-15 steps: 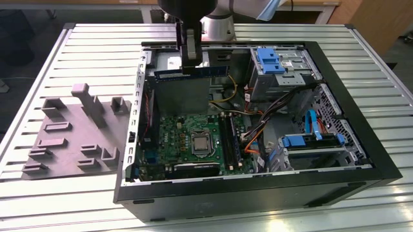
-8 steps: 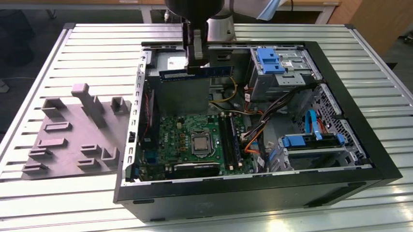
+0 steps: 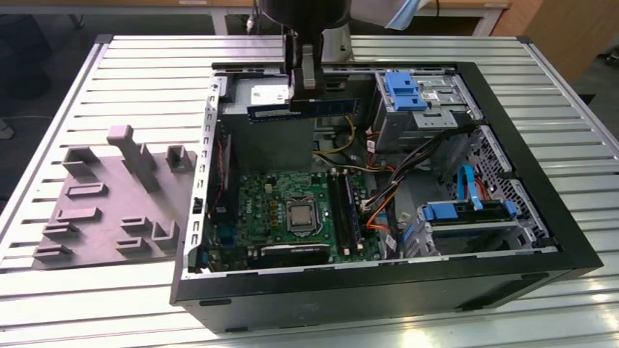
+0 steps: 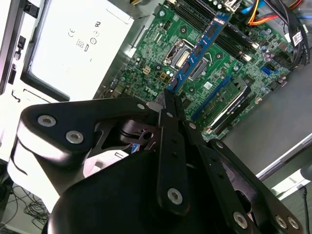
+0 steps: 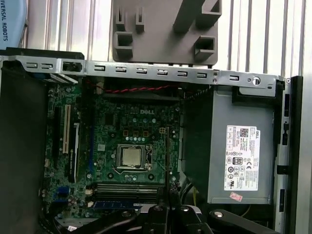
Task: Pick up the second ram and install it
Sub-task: 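Pick up the second ram and move it above second insertion slot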
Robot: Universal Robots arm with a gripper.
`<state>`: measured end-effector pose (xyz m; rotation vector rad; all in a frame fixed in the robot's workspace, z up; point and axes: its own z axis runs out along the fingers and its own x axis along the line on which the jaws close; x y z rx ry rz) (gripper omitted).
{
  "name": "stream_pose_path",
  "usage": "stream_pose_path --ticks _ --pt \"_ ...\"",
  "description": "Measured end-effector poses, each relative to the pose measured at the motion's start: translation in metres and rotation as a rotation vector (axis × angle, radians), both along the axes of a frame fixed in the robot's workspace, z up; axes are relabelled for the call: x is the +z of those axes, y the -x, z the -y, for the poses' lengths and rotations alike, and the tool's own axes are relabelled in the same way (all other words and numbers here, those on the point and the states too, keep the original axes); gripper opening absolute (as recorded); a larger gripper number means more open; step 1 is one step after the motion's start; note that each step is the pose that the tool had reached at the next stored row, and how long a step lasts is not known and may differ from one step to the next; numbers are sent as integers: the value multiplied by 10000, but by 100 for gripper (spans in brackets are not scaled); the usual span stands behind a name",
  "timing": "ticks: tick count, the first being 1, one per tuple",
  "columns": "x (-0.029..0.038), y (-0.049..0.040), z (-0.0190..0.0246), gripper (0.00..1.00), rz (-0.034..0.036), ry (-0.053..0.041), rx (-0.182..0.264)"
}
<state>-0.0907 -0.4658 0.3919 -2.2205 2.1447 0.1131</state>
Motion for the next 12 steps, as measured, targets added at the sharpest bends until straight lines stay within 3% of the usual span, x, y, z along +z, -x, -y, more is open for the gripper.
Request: stream_pose_path --ticks 7,12 --pt "-5 -3 -2 12 2 -1 0" --pt "-32 -10 0 12 -27 49 0"
